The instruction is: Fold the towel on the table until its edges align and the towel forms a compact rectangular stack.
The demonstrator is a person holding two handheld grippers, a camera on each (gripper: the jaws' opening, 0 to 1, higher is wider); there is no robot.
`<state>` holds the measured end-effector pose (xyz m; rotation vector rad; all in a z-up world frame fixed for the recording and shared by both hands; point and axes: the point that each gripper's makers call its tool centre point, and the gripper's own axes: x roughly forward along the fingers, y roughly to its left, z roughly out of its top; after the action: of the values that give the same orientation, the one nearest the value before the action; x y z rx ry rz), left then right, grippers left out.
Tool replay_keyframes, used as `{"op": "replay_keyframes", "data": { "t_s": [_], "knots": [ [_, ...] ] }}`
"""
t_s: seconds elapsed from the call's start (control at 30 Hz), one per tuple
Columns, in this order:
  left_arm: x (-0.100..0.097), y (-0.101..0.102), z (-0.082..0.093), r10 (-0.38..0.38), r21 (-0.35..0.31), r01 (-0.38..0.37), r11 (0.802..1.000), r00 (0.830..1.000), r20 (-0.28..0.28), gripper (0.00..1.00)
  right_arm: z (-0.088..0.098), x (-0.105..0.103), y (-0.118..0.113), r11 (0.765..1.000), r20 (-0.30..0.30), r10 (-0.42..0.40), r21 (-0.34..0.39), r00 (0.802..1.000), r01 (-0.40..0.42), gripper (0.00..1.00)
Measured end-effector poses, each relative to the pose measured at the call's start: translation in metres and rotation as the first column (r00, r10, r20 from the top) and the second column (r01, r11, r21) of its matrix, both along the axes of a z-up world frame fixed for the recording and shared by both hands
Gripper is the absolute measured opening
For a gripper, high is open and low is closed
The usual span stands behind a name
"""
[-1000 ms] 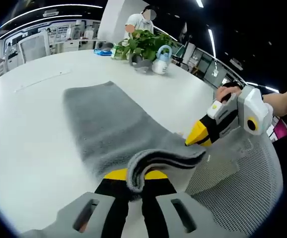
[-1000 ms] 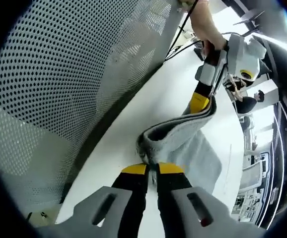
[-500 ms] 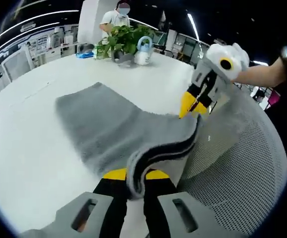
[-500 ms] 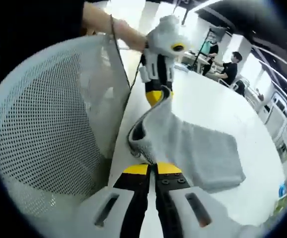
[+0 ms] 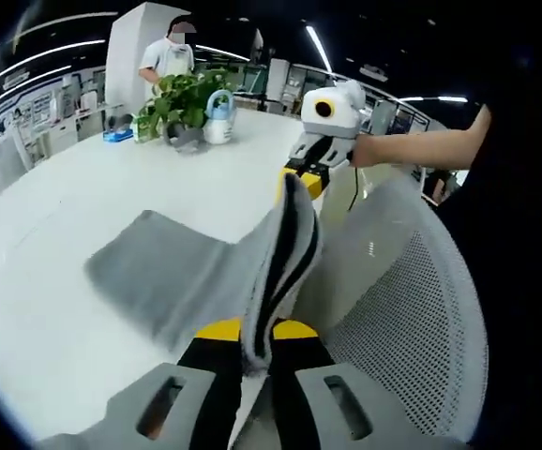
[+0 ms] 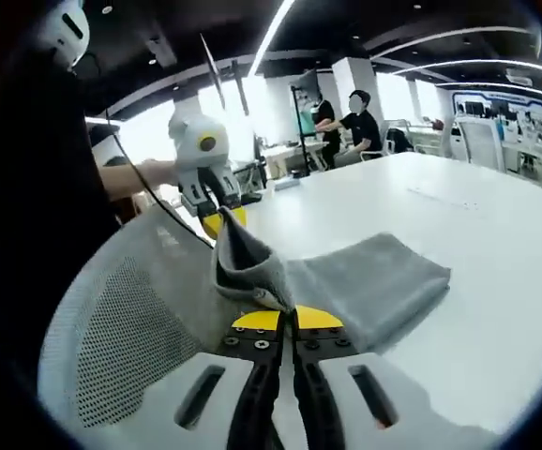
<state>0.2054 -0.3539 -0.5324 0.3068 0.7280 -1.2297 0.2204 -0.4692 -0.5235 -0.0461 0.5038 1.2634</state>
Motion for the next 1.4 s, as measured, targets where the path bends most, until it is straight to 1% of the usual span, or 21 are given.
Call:
{"op": "replay_keyframes", "data": {
  "t_s": [0.07,0.1,0.2,0.27,0.43,0.63,0.73,0.87,0.93,1.0,1.07,1.1,1.13,1.17,1.2,1.23,1.27,1.3,1.33,1.37,1.4],
  "knots": [
    [-0.004,-0.002,0.008,-0.022,-0.006,0.022,1.0,1.0,-0.004,0.08,0.009,-0.004,-0.002,0.999,-0.04,-0.017,0.04,0.999,0.019,0.0],
    [-0.008,-0.003,0.014,-0.034,-0.016,0.034,0.999,0.999,-0.017,0.08,0.015,-0.006,-0.002,0.997,-0.063,-0.019,0.069,0.998,0.024,0.0],
    [-0.01,-0.004,0.027,-0.044,-0.042,0.043,0.998,0.999,-0.026,0.08,0.026,-0.011,-0.006,0.994,-0.08,-0.016,0.107,0.997,0.025,0.0],
    [-0.012,-0.005,0.036,-0.05,-0.06,0.048,0.997,0.998,-0.036,0.08,0.033,-0.015,-0.005,0.993,-0.082,-0.009,0.116,0.997,0.019,0.0],
    [-0.014,-0.003,0.052,-0.071,-0.068,0.068,0.995,0.997,-0.042,0.08,0.046,-0.021,-0.003,0.991,-0.086,0.01,0.137,0.996,0.002,0.0],
    [-0.016,0.001,0.075,-0.105,-0.102,0.097,0.99,0.992,-0.073,0.08,0.066,-0.024,0.001,0.978,-0.108,0.027,0.209,0.994,-0.004,0.0],
    [-0.013,0.001,0.079,-0.112,-0.119,0.1,0.988,0.989,-0.099,0.08,0.068,-0.025,0.002,0.975,-0.127,0.028,0.223,0.991,0.001,0.0],
    [-0.002,-0.001,0.068,-0.105,-0.127,0.084,0.988,0.98,-0.167,0.08,0.054,-0.02,0.0,0.978,-0.183,-0.004,0.206,0.983,0.043,0.0],
    [0.004,-0.004,0.062,-0.109,-0.121,0.087,0.989,0.976,-0.19,0.08,0.044,-0.015,-0.002,0.977,-0.25,-0.036,0.193,0.968,0.086,0.0],
    [0.008,-0.006,0.057,-0.129,-0.116,0.108,0.987,0.972,-0.197,0.08,0.036,-0.008,-0.004,0.974,-0.314,-0.068,0.183,0.947,0.13,0.0],
    [0.015,-0.007,0.054,-0.135,-0.124,0.109,0.986,0.965,-0.225,0.08,0.033,-0.002,-0.005,0.969,-0.334,-0.077,0.197,0.939,0.149,0.0],
    [0.019,-0.007,0.053,-0.137,-0.129,0.108,0.986,0.961,-0.239,0.08,0.032,0.003,-0.006,0.961,-0.38,-0.091,0.208,0.921,0.18,0.0],
    [0.024,-0.007,0.051,-0.138,-0.14,0.105,0.985,0.957,-0.255,0.08,0.031,0.006,-0.007,0.957,-0.393,-0.091,0.219,0.915,0.19,0.0],
    [0.029,-0.007,0.049,-0.135,-0.147,0.098,0.984,0.953,-0.272,0.08,0.03,0.009,-0.007,0.953,-0.407,-0.097,0.226,0.908,0.202,0.0],
    [0.036,-0.007,0.047,-0.128,-0.158,0.085,0.984,0.948,-0.29,0.08,0.026,0.013,-0.009,0.948,-0.448,-0.103,0.226,0.888,0.224,0.0],
    [0.041,-0.006,0.044,-0.123,-0.163,0.077,0.984,0.947,-0.297,0.08,0.024,0.017,-0.009,0.945,-0.465,-0.108,0.228,0.879,0.236,0.0],
    [0.049,-0.006,0.04,-0.111,-0.172,0.06,0.983,0.945,-0.306,0.09,0.021,0.021,-0.009,0.946,-0.466,-0.102,0.228,0.879,0.231,0.0],
    [0.054,-0.005,0.036,-0.104,-0.179,0.05,0.983,0.945,-0.311,0.09,0.019,0.025,-0.008,0.942,-0.482,-0.108,0.23,0.87,0.244,0.0],
    [0.058,-0.004,0.033,-0.097,-0.186,0.039,0.982,0.944,-0.315,0.09,0.015,0.027,-0.007,0.94,-0.527,-0.111,0.22,0.842,0.261,0.0],
    [0.064,-0.004,0.028,-0.083,-0.201,0.018,0.979,0.944,-0.319,0.09,0.012,0.03,-0.007,0.941,-0.536,-0.113,0.213,0.836,0.264,0.0],
    [0.07,-0.003,0.023,-0.063,-0.218,-0.011,0.976,0.942,-0.33,0.1,0.008,0.036,-0.006,0.941,-0.534,-0.121,0.207,0.837,0.268,0.0]
  ]
}}
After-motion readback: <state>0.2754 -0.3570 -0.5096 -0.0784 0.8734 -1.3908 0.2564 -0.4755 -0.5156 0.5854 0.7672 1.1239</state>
